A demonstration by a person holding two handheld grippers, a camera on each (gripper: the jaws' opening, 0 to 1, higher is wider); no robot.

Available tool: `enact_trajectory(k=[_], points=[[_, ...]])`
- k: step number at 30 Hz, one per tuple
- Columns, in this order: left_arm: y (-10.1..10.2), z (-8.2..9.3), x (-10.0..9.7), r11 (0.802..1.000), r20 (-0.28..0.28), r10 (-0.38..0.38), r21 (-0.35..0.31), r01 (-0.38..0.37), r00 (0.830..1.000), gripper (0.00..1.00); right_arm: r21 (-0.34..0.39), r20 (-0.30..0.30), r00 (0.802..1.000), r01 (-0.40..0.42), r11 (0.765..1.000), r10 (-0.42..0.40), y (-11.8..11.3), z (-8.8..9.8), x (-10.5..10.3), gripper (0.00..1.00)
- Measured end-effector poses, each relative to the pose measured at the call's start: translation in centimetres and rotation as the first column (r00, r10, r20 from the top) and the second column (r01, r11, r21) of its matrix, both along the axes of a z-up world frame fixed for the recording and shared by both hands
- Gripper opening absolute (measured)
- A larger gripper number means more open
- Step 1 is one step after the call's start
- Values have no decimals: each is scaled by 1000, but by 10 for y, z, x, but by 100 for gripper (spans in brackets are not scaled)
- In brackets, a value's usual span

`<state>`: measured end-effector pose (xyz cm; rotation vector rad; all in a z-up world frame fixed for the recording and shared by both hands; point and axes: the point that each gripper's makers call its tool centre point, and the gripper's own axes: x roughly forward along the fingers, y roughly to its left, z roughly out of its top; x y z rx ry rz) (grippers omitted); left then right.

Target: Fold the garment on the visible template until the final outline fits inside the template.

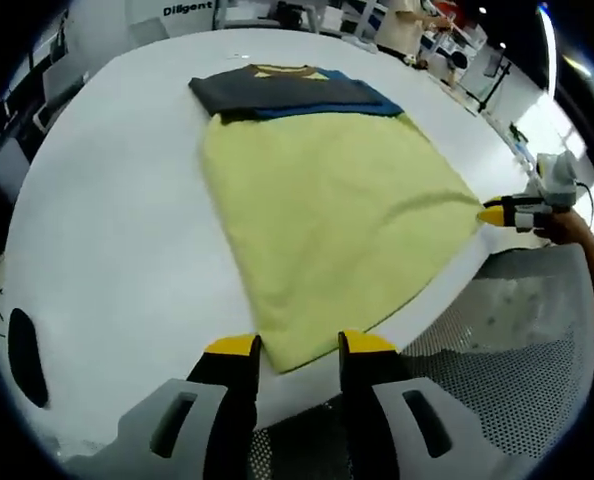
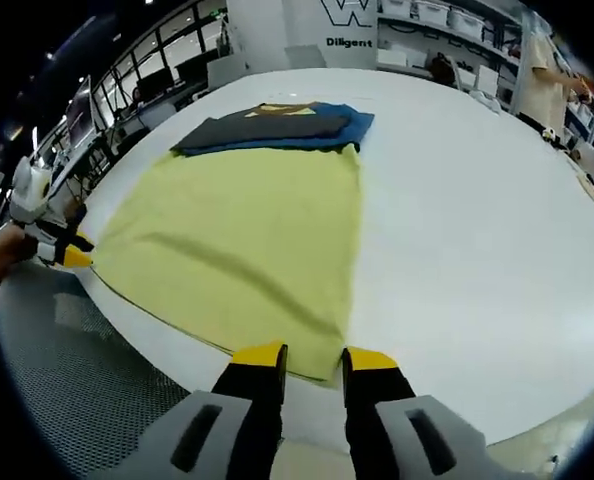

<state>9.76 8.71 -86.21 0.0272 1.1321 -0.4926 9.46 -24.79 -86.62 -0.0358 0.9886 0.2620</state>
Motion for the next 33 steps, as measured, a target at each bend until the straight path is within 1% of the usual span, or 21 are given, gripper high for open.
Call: enact_trajectory(k=[3, 5, 7, 9, 11, 12, 13, 15, 16, 18, 19, 20, 21, 24, 26, 29, 33], points=[[0, -1, 0, 1000, -6, 11, 4, -11, 1000, 22, -8, -1, 1000, 23, 1000, -23, -5, -1, 1, 7], [1, -1, 0, 1000, -12, 12, 11, -12, 1000, 18, -21, -6, 1000, 17, 1000, -17, -7, -2, 0, 3], [0, -2, -2, 1000, -21, 15, 17, -14, 1000, 16, -15, -10, 1000, 22, 1000, -22, -7, -2, 0, 1], [1, -3, -2, 999, -21, 13, 38, -12, 1000, 14, -12, -14, 1000, 13, 1000, -13, -4, -2, 0, 0], [3, -3, -2, 999, -21, 16, 52, -15, 1000, 8, -13, -15, 1000, 10, 1000, -11, -3, -2, 0, 0], [5, -5, -2, 997, -24, 3, 75, -1, 1000, 4, -23, -16, 1000, 2, 1000, -3, -3, -2, 0, 0], [5, -6, -3, 997, -26, -3, 79, 5, 1000, 2, -26, -17, 1000, -2, 1000, 2, -3, -2, 0, 0], [4, -6, -2, 996, -21, -14, 88, 16, 1000, 0, -29, -19, 1000, -6, 1000, 6, -3, -2, 1, 0], [5, -6, -2, 994, -15, -35, 105, 37, 999, 0, -34, -24, 1000, -13, 999, 12, -3, -2, 1, 0], [4, -6, -3, 992, -19, -51, 114, 53, 999, 0, -39, -32, 999, -20, 999, 18, -2, -2, 0, 0], [5, -6, -3, 988, -17, -79, 133, 81, 997, 0, -42, -36, 999, -27, 999, 25, -2, -2, 0, 0], [5, -6, -3, 987, -16, -84, 137, 85, 996, 0, -44, -39, 999, -30, 999, 28, -2, -2, -1, 0], [5, -6, -4, 984, -17, -99, 147, 101, 995, 0, -66, -55, 997, -57, 996, 53, -1, -2, -2, 0], [9, -5, -4, 979, -20, -112, 167, 113, 994, 0, -93, -80, 993, -92, 991, 85, 0, -2, -5, 0], [12, -5, -4, 977, -22, -116, 177, 118, 993, 0, -93, -103, 991, -99, 991, 89, 1, -2, -9, 0], [16, -4, -6, 975, -30, -123, 183, 127, 992, 0, -87, -131, 986, -114, 990, 102, 4, -1, -13, 0], [19, -5, -8, 977, -47, -120, 171, 126, 992, 0, -89, -153, 981, -135, 987, 120, 5, 2, -18, 0]])
